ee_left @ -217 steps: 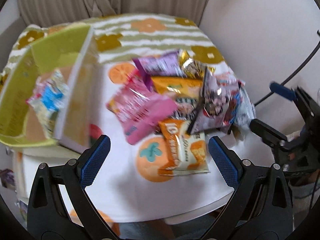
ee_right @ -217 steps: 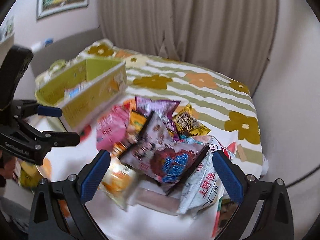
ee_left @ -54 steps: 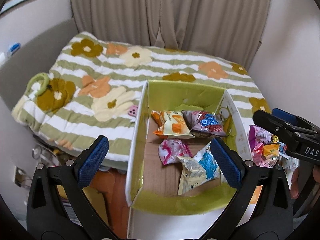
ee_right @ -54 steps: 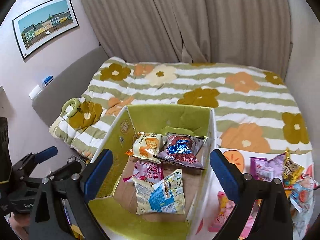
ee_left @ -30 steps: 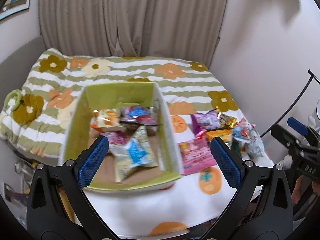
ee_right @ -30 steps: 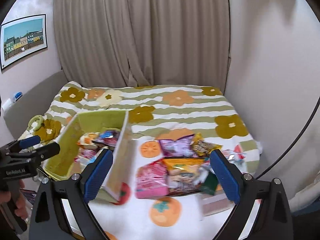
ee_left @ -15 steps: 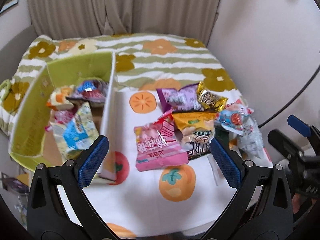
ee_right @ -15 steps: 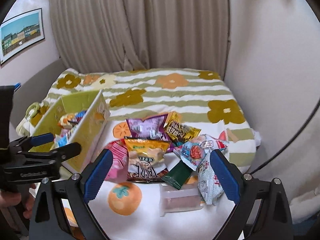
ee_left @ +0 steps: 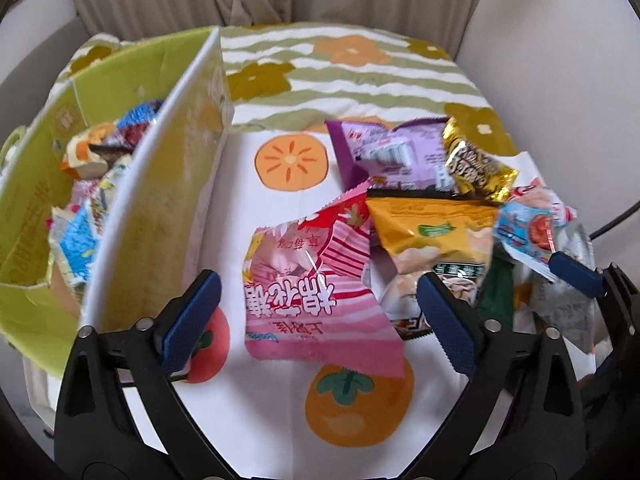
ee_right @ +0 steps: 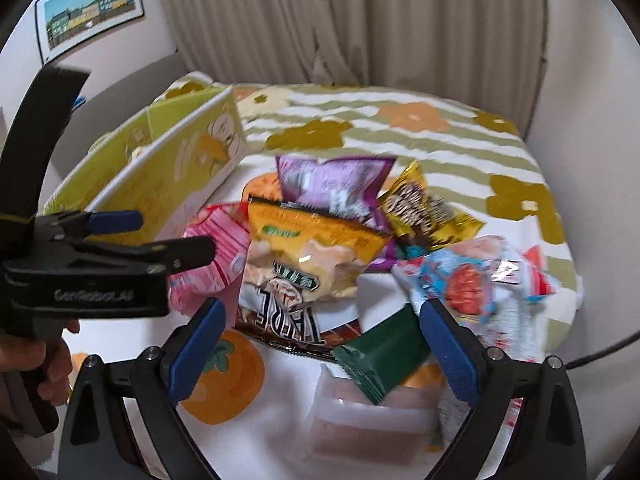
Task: Organize snacks
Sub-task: 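Grasp the pink striped packet with left gripper while right grasps the yellow chip bag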
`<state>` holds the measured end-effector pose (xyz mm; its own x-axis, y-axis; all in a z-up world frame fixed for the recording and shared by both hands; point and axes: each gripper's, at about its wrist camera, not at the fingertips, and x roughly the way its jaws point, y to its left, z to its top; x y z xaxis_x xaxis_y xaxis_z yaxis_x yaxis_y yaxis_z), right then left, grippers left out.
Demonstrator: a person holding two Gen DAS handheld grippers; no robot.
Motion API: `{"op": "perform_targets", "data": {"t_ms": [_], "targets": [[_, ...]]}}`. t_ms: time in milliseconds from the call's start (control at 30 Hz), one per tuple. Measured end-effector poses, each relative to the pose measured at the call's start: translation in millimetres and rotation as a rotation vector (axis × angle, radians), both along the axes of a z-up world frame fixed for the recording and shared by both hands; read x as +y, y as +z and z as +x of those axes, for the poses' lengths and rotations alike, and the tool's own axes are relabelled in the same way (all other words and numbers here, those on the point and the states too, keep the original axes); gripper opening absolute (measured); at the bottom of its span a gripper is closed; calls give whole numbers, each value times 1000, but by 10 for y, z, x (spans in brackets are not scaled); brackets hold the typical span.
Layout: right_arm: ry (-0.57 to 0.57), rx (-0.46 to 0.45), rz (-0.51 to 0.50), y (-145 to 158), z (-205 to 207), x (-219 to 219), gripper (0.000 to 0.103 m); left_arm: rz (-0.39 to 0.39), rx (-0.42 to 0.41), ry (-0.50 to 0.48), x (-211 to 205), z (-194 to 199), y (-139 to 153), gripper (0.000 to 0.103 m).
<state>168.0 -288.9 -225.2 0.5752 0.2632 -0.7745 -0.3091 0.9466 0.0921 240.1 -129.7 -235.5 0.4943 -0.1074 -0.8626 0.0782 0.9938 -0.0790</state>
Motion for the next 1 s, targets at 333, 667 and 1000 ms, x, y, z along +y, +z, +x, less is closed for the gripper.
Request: {"op": "perform_targets", "data": {"t_ms": [333,667,1000], "targets": [[73,73,6,-334,252,112,97,28,88,19,10,170,-335,82],[144,108,19,-423,452,168,97,15,104,-2,53,198,-374,70],[163,130,27,-489,492,233,97,18,99,-18,59,141,-310,60]]}}
